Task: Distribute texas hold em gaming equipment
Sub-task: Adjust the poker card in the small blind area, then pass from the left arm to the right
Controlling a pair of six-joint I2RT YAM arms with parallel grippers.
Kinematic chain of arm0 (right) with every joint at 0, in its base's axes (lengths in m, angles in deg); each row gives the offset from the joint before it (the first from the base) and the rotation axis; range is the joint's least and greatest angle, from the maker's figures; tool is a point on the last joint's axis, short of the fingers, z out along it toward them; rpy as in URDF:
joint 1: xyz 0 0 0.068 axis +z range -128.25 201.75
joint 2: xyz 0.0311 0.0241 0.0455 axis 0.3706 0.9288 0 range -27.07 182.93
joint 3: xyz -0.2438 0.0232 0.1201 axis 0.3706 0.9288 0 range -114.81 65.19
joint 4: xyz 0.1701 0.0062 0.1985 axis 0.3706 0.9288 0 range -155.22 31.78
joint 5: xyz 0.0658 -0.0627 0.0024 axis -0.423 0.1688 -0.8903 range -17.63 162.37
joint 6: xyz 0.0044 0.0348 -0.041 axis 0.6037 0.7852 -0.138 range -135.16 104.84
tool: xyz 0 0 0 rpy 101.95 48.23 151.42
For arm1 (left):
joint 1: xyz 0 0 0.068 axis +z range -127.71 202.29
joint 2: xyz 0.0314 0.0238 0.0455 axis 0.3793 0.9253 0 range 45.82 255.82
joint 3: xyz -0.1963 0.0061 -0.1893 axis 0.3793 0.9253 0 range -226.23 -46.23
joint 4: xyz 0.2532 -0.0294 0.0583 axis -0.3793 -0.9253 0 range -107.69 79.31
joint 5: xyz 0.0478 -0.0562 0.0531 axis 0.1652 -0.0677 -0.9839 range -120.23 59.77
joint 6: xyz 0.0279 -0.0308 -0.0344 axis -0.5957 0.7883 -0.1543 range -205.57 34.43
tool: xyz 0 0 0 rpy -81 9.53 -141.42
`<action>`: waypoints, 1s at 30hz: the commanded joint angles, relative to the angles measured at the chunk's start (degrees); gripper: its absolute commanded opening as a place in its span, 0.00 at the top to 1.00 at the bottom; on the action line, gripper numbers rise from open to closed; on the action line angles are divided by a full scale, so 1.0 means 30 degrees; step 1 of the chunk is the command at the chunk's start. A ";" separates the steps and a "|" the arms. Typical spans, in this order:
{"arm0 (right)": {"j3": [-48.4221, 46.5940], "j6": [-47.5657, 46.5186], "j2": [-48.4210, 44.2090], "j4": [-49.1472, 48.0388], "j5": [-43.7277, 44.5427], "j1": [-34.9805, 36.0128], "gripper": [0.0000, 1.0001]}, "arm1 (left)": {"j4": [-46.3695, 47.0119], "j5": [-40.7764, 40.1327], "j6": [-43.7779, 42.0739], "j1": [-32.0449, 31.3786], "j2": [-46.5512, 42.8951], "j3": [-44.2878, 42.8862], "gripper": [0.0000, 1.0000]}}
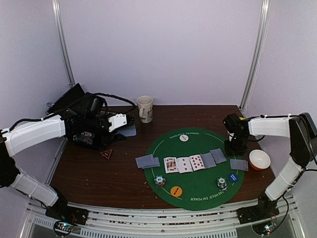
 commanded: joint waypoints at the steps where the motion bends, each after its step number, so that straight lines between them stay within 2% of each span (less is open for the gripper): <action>1: -0.1636 -0.0596 -0.2633 -0.1207 -0.0535 0.0131 0.64 | 0.0749 0.0158 -0.0207 -0.0014 -0.0262 0.0075 0.50; 6: -0.1916 -0.1339 -0.5382 -0.3176 -0.1540 0.0117 0.63 | 0.0756 0.0144 -0.0212 -0.0014 -0.0349 0.0104 0.50; 10: -0.0940 -0.1417 -0.7418 -0.6637 -0.5898 0.0157 0.63 | 0.0742 0.0214 -0.0217 -0.0019 -0.0299 0.0064 0.50; 15: 0.0169 0.0648 -0.8100 -1.1582 -1.0607 0.1060 0.63 | 0.0734 0.0368 -0.0219 -0.0016 -0.0240 0.0023 0.50; 18: 0.0316 0.2476 -0.7027 -1.5841 -1.1947 0.2809 0.61 | 0.0735 0.0587 -0.0219 -0.0013 -0.0210 0.0005 0.50; 20: -0.0671 0.2871 -0.5510 -1.7258 -1.2620 0.4313 0.59 | 0.0721 0.0662 -0.0176 -0.0032 -0.0175 -0.0038 0.50; 30: -0.7239 0.2998 0.2961 -1.8564 -1.4370 0.8699 0.53 | 0.0740 0.0680 -0.0191 -0.0016 -0.0364 -0.0009 0.50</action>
